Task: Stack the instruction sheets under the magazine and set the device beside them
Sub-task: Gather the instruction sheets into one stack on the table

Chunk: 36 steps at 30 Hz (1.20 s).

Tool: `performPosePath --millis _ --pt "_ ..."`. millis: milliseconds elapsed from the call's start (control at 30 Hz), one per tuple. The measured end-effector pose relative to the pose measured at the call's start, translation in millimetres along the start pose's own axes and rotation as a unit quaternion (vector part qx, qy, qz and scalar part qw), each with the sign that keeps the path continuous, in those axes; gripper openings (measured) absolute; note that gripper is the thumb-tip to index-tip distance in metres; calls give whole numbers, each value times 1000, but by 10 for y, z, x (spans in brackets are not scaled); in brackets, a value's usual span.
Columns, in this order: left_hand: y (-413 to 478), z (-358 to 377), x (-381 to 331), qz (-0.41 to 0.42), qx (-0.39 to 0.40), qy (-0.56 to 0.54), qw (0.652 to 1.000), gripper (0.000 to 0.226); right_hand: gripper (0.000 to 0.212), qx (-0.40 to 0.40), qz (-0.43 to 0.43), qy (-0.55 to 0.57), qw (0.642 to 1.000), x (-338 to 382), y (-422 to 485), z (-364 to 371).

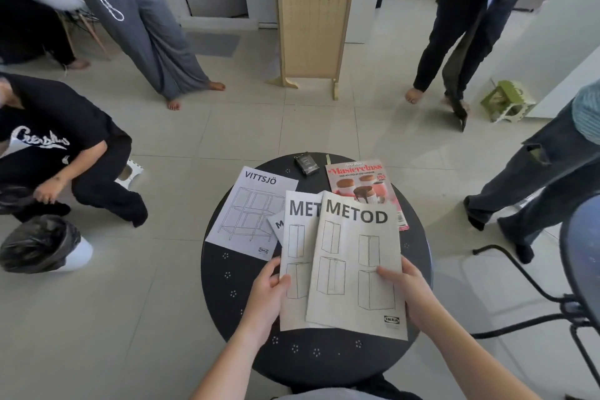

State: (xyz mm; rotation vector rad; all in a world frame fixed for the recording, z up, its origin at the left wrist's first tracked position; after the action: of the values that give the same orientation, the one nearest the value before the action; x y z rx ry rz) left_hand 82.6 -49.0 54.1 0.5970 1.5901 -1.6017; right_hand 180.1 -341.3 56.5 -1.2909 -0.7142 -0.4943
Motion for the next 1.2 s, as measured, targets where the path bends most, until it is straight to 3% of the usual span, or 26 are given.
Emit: performPosePath --millis 433,600,733,1000,1200 --pt "54 602 -121 -28 56 -35 997 32 54 37 20 -8 999 195 266 -190" --pt "146 693 -157 -39 31 -55 997 26 61 79 14 -38 996 349 315 -212" --pt "232 775 -180 -25 12 -8 1000 24 64 96 5 -79 992 452 383 -228" --pt "399 1031 -93 -32 15 45 998 47 33 88 20 -149 985 507 498 -260" --pt "545 1129 24 -38 15 33 999 51 29 63 18 -214 975 527 604 -439"
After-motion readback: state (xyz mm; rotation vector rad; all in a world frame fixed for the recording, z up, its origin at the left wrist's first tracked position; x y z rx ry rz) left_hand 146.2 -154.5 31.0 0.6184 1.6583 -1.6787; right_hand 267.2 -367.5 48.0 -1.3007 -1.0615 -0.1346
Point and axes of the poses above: each hand's wrist, its own y-axis towards the middle knuckle, its own z-axis out of the palm, x = y × z, the point moved 8 cm from there along y, towards the middle knuckle, and after that the axes turned 9 degrees about x, right-handed, at the moved point
